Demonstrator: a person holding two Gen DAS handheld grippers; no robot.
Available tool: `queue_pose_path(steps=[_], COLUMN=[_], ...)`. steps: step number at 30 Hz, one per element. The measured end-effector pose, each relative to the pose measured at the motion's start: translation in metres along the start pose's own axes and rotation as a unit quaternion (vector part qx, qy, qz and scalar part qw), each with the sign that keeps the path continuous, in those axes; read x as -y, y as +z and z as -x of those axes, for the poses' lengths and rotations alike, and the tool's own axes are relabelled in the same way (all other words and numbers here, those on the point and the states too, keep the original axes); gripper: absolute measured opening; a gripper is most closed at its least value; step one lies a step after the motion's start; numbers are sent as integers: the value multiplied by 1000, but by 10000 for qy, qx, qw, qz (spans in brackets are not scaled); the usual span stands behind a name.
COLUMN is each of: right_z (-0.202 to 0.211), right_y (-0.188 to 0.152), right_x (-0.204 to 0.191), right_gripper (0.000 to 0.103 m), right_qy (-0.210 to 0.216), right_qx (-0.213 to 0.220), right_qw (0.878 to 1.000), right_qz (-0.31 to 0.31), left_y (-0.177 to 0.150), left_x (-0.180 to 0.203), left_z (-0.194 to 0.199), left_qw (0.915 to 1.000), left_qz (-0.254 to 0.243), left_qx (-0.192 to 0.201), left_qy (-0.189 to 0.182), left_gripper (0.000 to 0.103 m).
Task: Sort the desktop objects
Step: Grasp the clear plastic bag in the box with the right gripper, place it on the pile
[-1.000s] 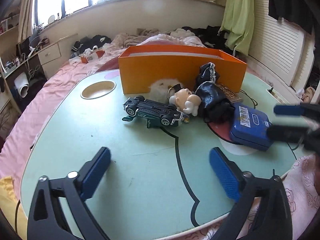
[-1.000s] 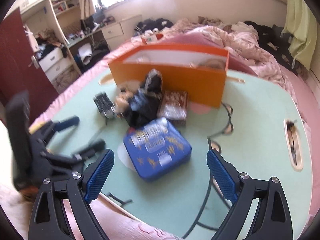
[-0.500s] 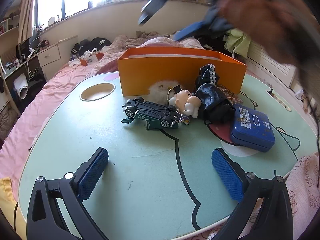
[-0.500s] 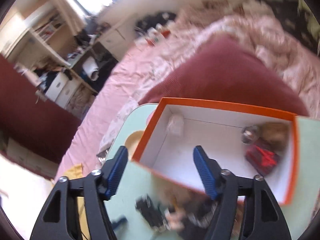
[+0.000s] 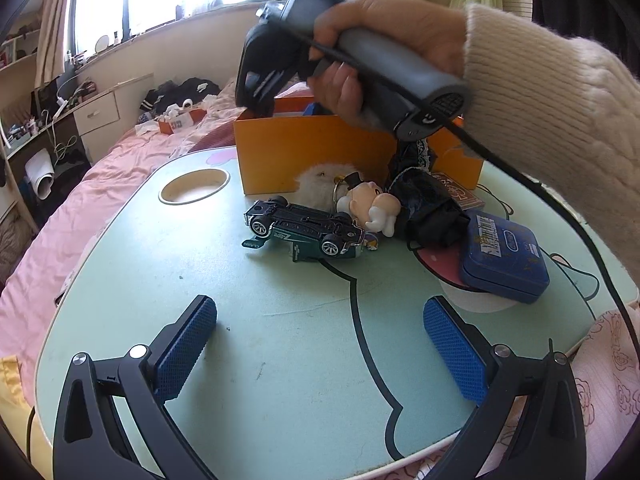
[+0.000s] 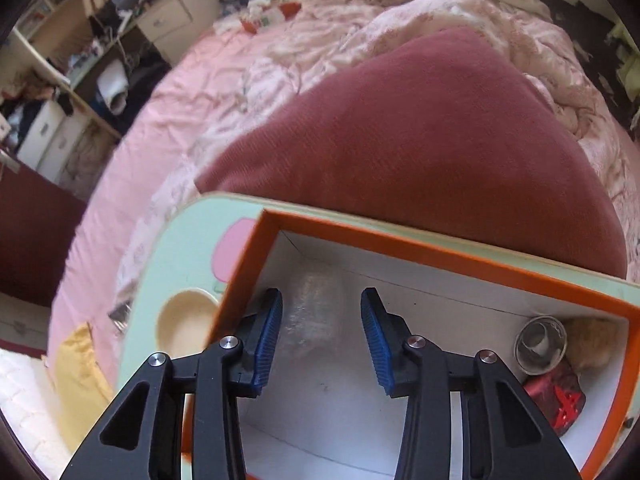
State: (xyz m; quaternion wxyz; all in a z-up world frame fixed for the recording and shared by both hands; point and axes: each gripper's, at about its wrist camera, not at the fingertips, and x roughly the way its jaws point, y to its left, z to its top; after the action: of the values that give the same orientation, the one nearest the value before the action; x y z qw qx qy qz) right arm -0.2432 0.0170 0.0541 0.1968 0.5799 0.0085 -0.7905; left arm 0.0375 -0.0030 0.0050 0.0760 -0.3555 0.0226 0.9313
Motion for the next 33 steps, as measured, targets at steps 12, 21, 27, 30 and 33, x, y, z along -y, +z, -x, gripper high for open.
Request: queue_pose_path(steps=[12,21,27,30,33], right_z=[99,142,139,146,148], right_y=[-50,-133,-155,-174,-206], right_x=[19,31,54,63,62], right_gripper=[23,26,49,53,57], right_qy=[1048,1122,1113,1111,896], right_qx=[814,1010,1362,1477,1477], right_qw=[9911,9874,9841,9825,9836], right_qz=[98,472,260,248,514], left_y=[0,-1,-1,-1,-1], left_x=[0,0,0,0,0], left_z=[0,-1,-1,-1,-1], left_qw=[10000,10000,10000,10000,10000], left_qz=[-5,-6,-8,-7,-8], left_qx=[10,3,6,3,4], left_qy=[-5,-1,-6,-4,-5], left_gripper=[103,103,103,103,103])
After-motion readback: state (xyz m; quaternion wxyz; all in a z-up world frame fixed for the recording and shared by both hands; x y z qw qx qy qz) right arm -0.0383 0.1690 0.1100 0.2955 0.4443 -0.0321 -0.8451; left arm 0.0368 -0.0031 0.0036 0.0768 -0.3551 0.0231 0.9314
